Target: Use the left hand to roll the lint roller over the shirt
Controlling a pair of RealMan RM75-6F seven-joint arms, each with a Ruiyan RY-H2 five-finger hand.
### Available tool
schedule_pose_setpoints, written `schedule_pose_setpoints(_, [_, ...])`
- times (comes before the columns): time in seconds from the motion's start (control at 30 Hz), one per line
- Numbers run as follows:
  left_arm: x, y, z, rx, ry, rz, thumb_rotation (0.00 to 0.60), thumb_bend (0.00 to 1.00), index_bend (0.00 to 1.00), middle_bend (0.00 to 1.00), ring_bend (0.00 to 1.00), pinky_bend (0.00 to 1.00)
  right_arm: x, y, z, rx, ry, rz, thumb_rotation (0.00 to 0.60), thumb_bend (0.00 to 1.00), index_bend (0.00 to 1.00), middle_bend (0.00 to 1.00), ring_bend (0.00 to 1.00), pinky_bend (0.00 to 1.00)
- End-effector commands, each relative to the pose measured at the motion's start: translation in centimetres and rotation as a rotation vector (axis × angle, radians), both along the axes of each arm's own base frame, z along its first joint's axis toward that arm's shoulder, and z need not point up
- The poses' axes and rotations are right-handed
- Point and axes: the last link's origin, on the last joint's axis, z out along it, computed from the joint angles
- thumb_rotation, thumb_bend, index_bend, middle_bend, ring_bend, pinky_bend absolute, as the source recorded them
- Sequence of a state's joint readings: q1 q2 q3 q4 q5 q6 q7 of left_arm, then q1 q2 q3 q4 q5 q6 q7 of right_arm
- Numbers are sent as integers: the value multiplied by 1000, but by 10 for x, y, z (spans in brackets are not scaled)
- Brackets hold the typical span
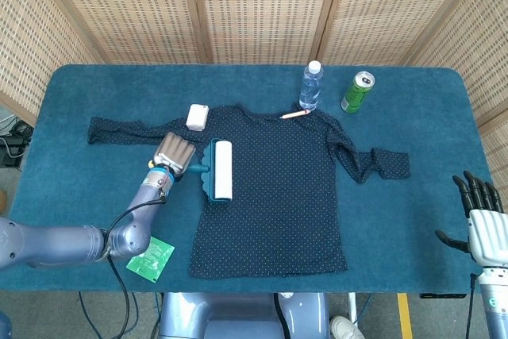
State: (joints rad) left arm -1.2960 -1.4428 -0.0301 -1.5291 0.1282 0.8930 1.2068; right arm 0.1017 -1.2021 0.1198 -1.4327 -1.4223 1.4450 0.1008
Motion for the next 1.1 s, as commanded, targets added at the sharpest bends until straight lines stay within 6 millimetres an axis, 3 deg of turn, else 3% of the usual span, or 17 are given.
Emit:
schedule_pose_setpoints(0.03, [0, 0, -5, -4, 13, -2, 600, 481, 906, 899, 701, 641, 0, 0, 0, 3, -5, -2, 600, 73, 0, 0, 0, 0])
schedule_pose_setpoints(0.27, [2, -2, -21, -21, 39, 0, 600, 483, 906, 900, 701, 641, 0, -1, -1, 11, -16, 2, 600, 73, 0, 0, 0, 0])
schedule_pose_setpoints(0.43, [13, -4, -36, -28, 56, -6, 600, 509, 893, 899, 701, 648, 0, -2, -3, 22, -33, 0, 600, 74, 0, 0, 0, 0])
schedule_pose_setpoints(0.63, [42, -8, -58, -42, 64, -27, 600, 513, 889, 899, 701, 649, -1, -3, -2, 31, -55, 7, 600, 74, 0, 0, 0, 0])
schedule_pose_setpoints(0.7, [64, -12, -73, -52, 61, -49, 600, 514, 890, 899, 701, 649, -2, -4, -3, 40, -66, 4, 600, 74, 0, 0, 0, 0])
schedule_pose_setpoints(0.77, [74, -13, -80, -47, 62, -42, 600, 515, 890, 899, 701, 649, -2, -4, -3, 43, -69, 4, 600, 74, 0, 0, 0, 0])
schedule_pose_setpoints(1.1, [105, -22, -106, -58, 47, -32, 600, 519, 890, 900, 701, 649, -4, -4, -1, 38, -73, 2, 600, 74, 0, 0, 0, 0])
